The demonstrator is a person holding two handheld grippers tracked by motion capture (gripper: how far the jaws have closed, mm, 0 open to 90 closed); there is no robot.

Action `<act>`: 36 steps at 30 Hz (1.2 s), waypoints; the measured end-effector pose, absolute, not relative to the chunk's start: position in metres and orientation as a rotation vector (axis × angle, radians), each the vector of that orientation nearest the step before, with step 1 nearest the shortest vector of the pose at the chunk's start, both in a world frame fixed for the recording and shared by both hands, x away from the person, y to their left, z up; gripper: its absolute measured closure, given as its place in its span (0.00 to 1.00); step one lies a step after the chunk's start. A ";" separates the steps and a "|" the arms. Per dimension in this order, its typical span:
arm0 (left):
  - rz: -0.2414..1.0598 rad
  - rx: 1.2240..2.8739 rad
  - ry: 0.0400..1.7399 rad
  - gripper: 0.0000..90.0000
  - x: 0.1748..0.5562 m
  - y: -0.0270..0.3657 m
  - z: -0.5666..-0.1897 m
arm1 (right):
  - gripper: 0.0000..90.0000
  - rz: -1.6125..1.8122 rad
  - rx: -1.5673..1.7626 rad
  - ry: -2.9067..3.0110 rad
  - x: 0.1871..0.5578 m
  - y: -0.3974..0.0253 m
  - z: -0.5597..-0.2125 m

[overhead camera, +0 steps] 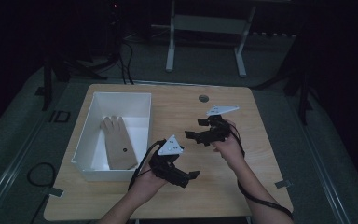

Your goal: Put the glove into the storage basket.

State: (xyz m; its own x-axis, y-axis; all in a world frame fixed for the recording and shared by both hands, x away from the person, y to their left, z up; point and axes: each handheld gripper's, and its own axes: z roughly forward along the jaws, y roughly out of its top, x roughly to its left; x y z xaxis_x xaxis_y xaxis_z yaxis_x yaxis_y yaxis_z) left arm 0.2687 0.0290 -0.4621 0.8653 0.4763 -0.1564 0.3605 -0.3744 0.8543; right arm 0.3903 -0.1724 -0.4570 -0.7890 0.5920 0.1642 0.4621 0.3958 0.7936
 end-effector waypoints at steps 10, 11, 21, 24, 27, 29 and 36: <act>0.129 2.012 0.574 0.04 0.270 0.014 -0.488 | 0.17 1.333 0.976 2.507 0.384 -0.194 -0.483; 0.130 2.008 0.570 0.04 0.270 0.013 -0.490 | 0.17 1.327 0.973 2.503 0.383 -0.195 -0.485; 0.089 2.008 0.590 0.04 0.269 0.009 -0.517 | 0.16 1.304 0.966 2.527 0.377 -0.205 -0.512; 0.077 2.006 0.600 0.04 0.269 0.010 -0.523 | 0.16 1.296 0.962 2.530 0.376 -0.207 -0.518; 0.059 2.001 0.617 0.04 0.268 0.011 -0.534 | 0.16 1.280 0.952 2.535 0.372 -0.210 -0.530; 0.056 2.004 0.620 0.04 0.268 0.011 -0.539 | 0.16 1.256 0.941 2.528 0.370 -0.211 -0.535; 0.054 2.023 0.610 0.04 0.267 0.009 -0.550 | 0.16 1.235 0.912 2.517 0.366 -0.218 -0.548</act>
State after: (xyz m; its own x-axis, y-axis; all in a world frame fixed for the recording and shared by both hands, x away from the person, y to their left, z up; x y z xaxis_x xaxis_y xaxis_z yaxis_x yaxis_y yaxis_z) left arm 0.2672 0.0089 -0.5504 0.8726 0.4408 -0.2104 0.3972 -0.3899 0.8308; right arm 0.3658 -0.2185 -0.5485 -0.7918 0.6038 0.0924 0.4426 0.4628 0.7680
